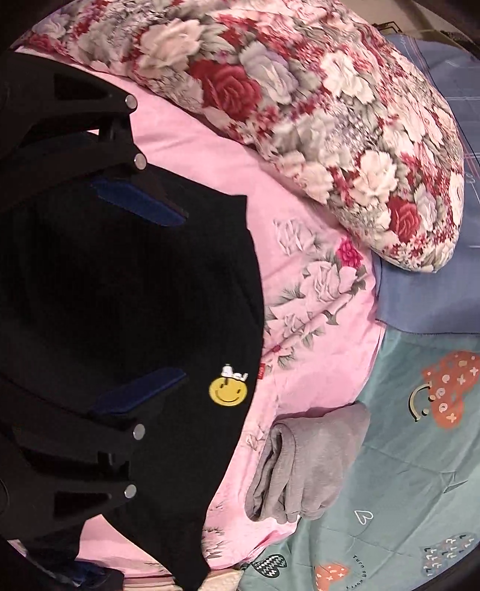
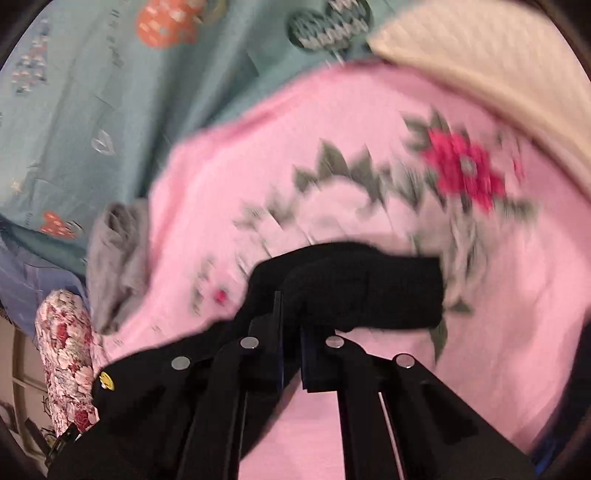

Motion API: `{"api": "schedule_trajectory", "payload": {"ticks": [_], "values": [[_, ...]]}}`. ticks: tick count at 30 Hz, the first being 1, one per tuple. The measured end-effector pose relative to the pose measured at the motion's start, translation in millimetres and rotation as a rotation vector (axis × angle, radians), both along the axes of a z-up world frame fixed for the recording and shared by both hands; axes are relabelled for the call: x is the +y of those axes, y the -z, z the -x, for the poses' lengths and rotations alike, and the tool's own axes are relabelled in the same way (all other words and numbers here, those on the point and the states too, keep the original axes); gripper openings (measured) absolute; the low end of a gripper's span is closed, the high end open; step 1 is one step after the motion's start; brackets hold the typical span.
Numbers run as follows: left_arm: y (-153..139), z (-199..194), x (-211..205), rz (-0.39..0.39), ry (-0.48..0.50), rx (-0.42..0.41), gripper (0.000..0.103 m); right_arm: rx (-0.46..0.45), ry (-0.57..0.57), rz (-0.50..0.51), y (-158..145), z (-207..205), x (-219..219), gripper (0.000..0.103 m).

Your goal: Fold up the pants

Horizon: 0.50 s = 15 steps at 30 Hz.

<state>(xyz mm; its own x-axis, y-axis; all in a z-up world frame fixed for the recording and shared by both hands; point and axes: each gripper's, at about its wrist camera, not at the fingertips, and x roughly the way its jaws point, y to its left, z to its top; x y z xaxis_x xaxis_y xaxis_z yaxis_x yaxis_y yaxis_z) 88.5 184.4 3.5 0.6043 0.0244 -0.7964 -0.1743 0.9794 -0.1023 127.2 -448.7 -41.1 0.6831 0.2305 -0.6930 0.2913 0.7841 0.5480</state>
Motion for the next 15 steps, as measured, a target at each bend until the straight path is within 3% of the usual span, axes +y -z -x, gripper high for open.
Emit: {"api": "schedule_trajectory", "payload": {"ticks": [3,5,6,7,8,11,15], "values": [[2,-10,-4,-0.025,0.014,-0.007,0.081,-0.104,0.055,-0.003,-41,5,-18,0.006],[5,-12,-1,-0.019,0.013,0.009,0.081,-0.057,0.079,0.048,-46,3,-24,0.013],[6,-11,5,-0.010,0.004,0.017,0.081,0.016,0.090,0.088,-39,1,-24,0.037],[6,-10,10,-0.007,-0.001,0.019,0.081,0.147,0.124,0.177,-28,-1,-24,0.053],[5,-9,21,0.002,-0.016,0.023,0.081,0.210,0.146,0.228,-20,1,-25,0.065],[3,-11,56,0.056,-0.072,0.032,0.087,0.200,0.156,0.301,-15,19,-25,0.065],[19,-29,107,0.254,-0.100,0.116,0.089,0.109,0.083,0.201,-30,34,-10,0.065]]}}
